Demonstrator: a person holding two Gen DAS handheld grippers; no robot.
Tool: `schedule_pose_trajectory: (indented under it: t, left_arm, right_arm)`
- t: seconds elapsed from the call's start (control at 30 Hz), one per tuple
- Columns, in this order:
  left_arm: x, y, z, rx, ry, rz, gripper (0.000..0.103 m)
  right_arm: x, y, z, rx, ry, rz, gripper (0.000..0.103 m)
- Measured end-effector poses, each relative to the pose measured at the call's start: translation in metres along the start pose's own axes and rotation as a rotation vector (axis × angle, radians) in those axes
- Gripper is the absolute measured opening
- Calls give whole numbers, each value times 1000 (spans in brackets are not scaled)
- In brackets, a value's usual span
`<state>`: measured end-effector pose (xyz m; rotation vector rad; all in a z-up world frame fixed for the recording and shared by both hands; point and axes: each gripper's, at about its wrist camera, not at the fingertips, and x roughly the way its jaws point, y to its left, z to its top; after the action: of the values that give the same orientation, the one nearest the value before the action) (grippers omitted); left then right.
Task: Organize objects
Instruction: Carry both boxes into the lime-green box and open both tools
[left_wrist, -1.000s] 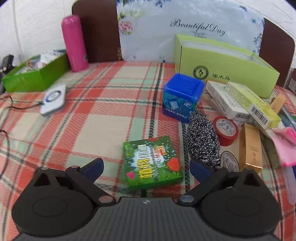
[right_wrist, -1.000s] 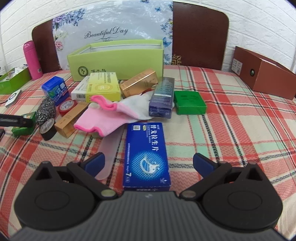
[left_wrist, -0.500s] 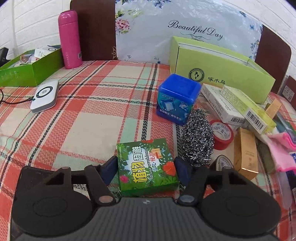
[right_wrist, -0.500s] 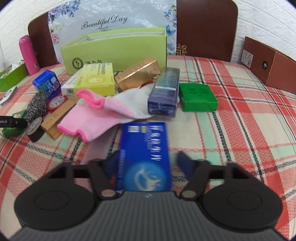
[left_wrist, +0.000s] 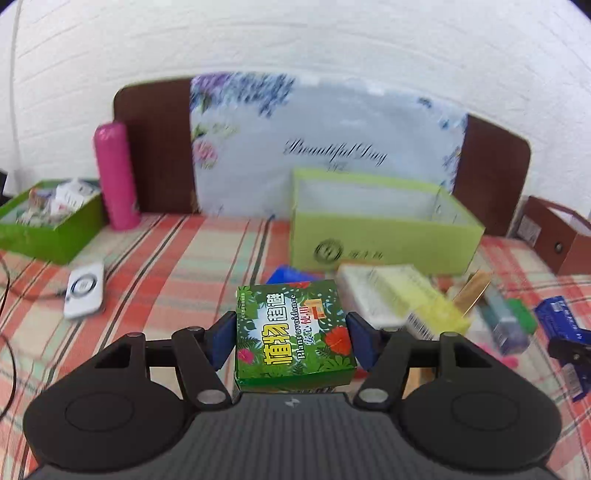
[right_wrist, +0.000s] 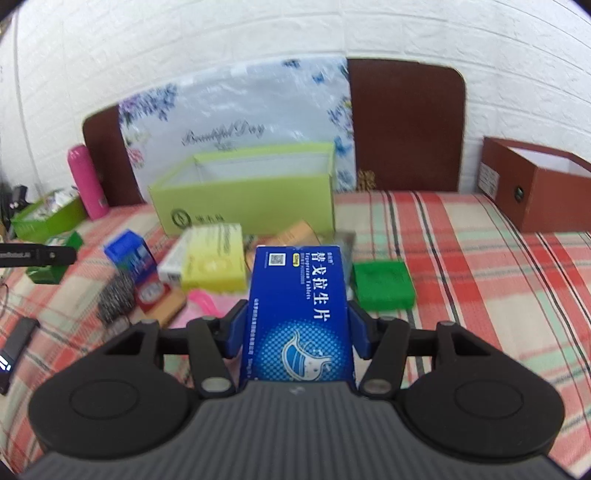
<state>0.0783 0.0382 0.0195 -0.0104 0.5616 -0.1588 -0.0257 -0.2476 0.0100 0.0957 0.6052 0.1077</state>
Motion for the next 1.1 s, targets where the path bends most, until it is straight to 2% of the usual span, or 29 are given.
schedule_pose_trajectory:
  t: [0.23, 0.37, 0.5, 0.6, 0.7, 0.83, 0.9, 0.93, 0.97, 1.03, 1.1]
  left_arm:
    - [28, -39, 46, 45, -61, -21, 66]
    - [58, -57, 76, 73, -80, -27, 66]
    - [94, -60, 111, 25, -94, -59, 66]
    - [119, -65, 134, 29, -122, -50, 67]
    - [151, -67, 145, 26, -99, -55, 67]
    - [185, -68, 137, 44, -71, -39, 68]
    - [194, -67, 132, 47, -72, -28, 74]
    - [198, -67, 130, 48, -57, -33, 88]
    - [201, -66, 128, 48, -42, -40, 93]
    - [205, -65, 124, 51, -31, -37, 93]
    - [205, -64, 122, 49, -7, -16, 93]
  right_arm:
    - [38, 12, 63, -67, -74, 72, 55]
    - [81, 14, 101, -98, -87, 85, 55]
    - [130, 13, 136, -83, -87, 83, 55]
    - [168, 14, 154, -82, -99, 65, 55]
    - [207, 16, 162, -98, -75, 42, 55]
    - [252, 17, 153, -95, -9, 31, 55]
    - [268, 16, 145, -91, 30, 33, 55]
    - [276, 14, 141, -92, 58, 42, 62]
    - [280, 15, 136, -100, 76, 48, 65]
    - [282, 17, 130, -134, 84, 66, 80]
    - [276, 19, 127, -146, 73, 79, 87]
